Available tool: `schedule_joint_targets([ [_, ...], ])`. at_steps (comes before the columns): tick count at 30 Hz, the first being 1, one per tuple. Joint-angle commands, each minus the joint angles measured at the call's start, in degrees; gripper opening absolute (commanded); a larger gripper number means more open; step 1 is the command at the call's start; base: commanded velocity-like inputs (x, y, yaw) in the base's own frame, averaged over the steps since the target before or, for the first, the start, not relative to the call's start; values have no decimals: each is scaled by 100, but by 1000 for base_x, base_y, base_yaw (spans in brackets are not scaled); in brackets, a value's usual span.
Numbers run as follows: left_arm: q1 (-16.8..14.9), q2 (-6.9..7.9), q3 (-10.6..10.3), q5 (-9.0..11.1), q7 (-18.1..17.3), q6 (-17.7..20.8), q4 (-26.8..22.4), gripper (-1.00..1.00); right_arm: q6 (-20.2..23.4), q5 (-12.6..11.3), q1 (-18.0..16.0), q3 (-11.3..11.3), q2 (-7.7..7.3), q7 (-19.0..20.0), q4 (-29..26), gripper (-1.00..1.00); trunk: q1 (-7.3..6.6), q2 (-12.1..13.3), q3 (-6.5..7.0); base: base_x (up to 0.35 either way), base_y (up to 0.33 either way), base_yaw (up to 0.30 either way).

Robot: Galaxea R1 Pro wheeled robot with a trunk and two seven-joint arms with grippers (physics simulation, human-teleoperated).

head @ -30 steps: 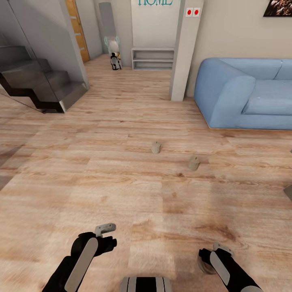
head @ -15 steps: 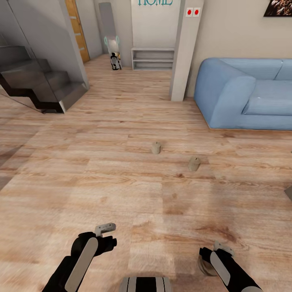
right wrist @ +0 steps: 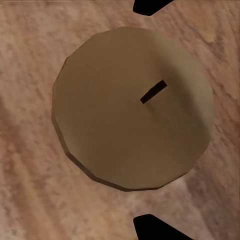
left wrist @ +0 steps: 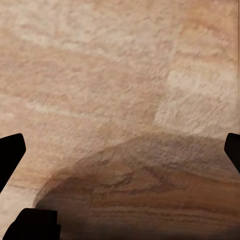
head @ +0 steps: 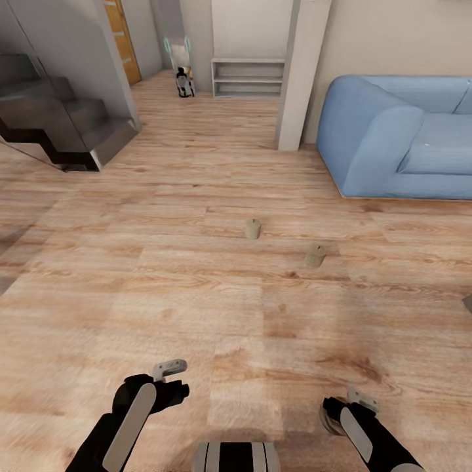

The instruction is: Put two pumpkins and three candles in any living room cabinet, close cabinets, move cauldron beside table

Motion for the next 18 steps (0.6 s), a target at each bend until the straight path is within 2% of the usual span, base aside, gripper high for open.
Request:
schedule_joint_targets([
  [1, -3, 0, -4, 57, 56, 9, -5, 100, 20, -36, 0, 21, -5, -38, -12, 100, -1, -2, -4, 0, 0, 0],
  [6, -3, -2, -7, 58, 43, 10, -5, 100, -39, -36, 2, 21, -5, -37, -12, 100, -1, -2, -4, 0, 0, 0],
  [12, -3, -2, -7, 57, 42, 10, -5, 100, -79, -36, 10, 21, -5, -37, -12, 100, 14, -10, -137, 0, 0, 0],
  [18, -3, 0, -4, 58, 42, 10, -5, 100, -83, -36, 16, 26, -5, -37, -12, 100, 17, -11, -159, 0, 0, 0],
])
